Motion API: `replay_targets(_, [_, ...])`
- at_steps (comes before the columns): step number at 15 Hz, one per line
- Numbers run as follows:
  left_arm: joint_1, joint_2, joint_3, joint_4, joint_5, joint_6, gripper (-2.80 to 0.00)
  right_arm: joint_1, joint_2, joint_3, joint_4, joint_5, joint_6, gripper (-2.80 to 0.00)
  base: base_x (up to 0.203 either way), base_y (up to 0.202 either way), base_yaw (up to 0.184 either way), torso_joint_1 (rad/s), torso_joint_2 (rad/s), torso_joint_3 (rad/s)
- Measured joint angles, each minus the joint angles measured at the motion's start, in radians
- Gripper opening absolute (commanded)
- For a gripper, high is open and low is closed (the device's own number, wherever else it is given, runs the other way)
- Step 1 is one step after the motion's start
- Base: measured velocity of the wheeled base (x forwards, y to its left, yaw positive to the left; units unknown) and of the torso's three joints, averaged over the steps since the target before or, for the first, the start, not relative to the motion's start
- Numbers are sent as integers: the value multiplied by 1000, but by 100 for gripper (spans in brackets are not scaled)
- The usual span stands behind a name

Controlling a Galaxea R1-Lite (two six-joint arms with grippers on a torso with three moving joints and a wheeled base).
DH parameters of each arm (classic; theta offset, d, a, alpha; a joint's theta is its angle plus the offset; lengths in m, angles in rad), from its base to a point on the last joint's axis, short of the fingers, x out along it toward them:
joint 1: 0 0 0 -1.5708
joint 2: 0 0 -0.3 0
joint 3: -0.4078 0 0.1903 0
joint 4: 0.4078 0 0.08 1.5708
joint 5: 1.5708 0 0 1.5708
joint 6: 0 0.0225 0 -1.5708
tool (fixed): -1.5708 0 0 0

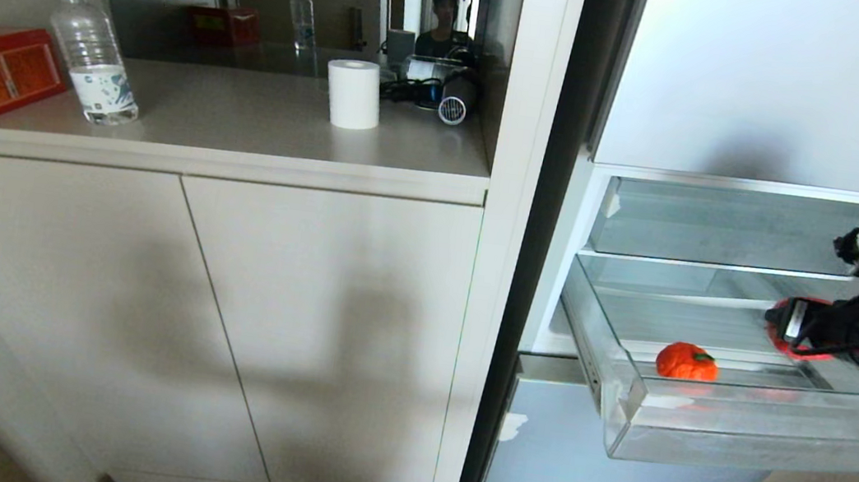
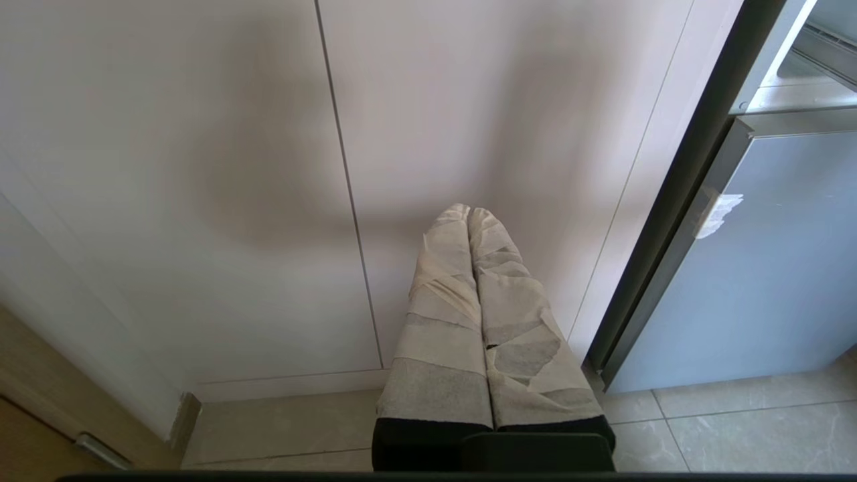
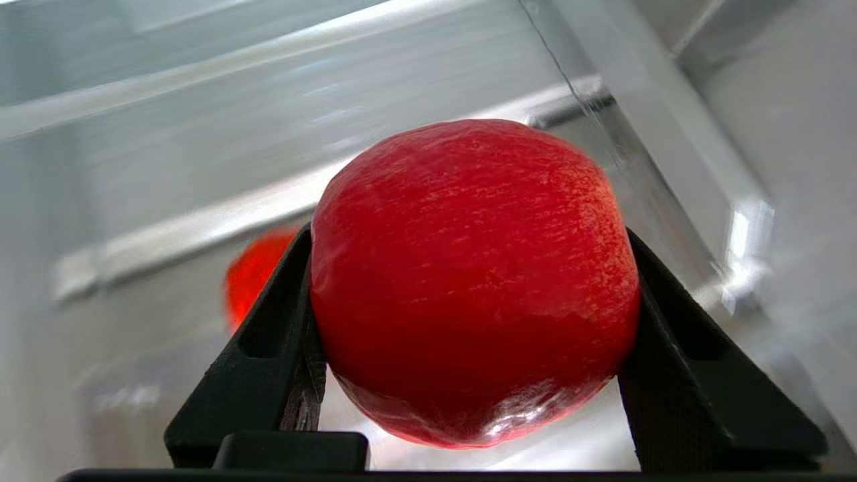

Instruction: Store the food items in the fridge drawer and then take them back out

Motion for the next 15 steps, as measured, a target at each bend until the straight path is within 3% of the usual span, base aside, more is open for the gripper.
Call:
replay_targets(6, [0, 0, 0, 0, 0, 0, -280, -30, 236, -167, -44, 47, 14, -280, 0, 0, 0, 0, 0, 0])
replay_targets(12, [0, 0, 0, 0, 0, 0, -280, -41, 345, -269, -39, 52, 28, -280, 0, 0, 0, 0, 0, 0])
replay_targets(13, [0, 0, 0, 0, 0, 0, -280, -46, 354, -272, -39, 52, 28, 0, 0, 0, 0, 0, 0, 0])
replay_targets(15, [0, 0, 0, 0, 0, 0, -280, -55, 369, -275, -38, 52, 26, 0, 0, 0, 0, 0, 0, 0])
